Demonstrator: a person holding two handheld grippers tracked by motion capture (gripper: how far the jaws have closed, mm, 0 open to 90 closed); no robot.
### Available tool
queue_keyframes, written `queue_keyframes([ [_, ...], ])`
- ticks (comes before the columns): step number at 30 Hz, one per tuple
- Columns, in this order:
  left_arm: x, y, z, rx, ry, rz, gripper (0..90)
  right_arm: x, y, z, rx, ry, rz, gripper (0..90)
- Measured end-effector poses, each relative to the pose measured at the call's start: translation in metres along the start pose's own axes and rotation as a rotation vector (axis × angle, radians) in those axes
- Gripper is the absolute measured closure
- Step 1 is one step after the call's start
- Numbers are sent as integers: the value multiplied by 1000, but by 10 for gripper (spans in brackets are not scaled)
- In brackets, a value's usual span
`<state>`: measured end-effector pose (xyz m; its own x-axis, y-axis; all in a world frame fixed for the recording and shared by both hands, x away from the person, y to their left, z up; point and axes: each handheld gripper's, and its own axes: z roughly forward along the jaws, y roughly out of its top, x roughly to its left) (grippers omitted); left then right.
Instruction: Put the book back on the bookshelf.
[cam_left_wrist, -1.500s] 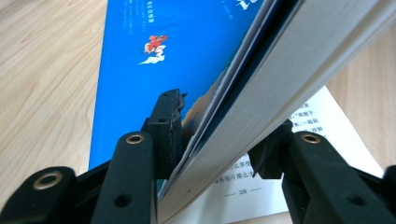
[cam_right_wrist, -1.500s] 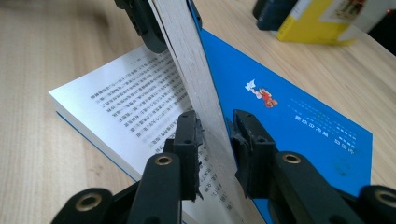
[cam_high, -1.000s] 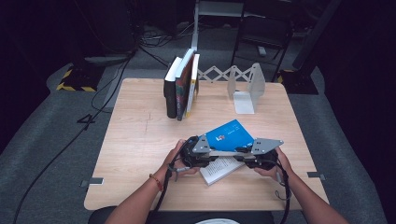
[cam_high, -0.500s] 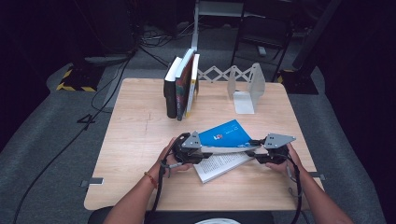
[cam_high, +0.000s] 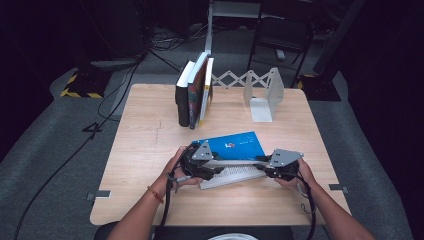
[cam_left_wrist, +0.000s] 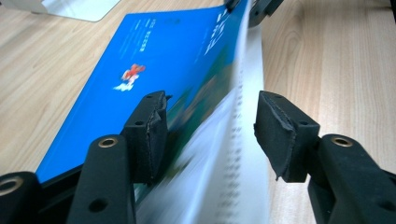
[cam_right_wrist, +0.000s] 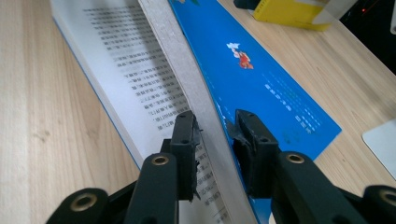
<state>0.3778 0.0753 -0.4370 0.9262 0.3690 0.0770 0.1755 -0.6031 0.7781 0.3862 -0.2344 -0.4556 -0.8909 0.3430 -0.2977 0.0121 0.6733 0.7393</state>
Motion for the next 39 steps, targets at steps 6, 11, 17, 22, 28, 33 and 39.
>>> queue_keyframes([
  [6, 4, -6, 1, 53, 41, 7, 564, 3, 10, 6, 14, 5, 3, 706],
  [11, 11, -11, 2, 46, 8, 15, 662, -1, 7, 8, -16, 29, 30, 648],
  [17, 18, -17, -1, 45, -3, 5, 673, -21, -22, 4, -46, 34, 96, 596],
  [22, 22, -17, -6, 56, 9, -44, 564, -15, -15, 1, -39, 1, 18, 671],
  [28, 14, -9, -13, 64, 26, -26, 457, -6, -1, 1, -35, -3, -4, 696],
  [33, -2, 3, -9, 99, 69, -13, 423, 4, 16, 4, -47, 8, -4, 715],
  [39, -14, 10, 14, 157, 114, -5, 395, 14, 28, 11, -32, 29, -25, 729],
])
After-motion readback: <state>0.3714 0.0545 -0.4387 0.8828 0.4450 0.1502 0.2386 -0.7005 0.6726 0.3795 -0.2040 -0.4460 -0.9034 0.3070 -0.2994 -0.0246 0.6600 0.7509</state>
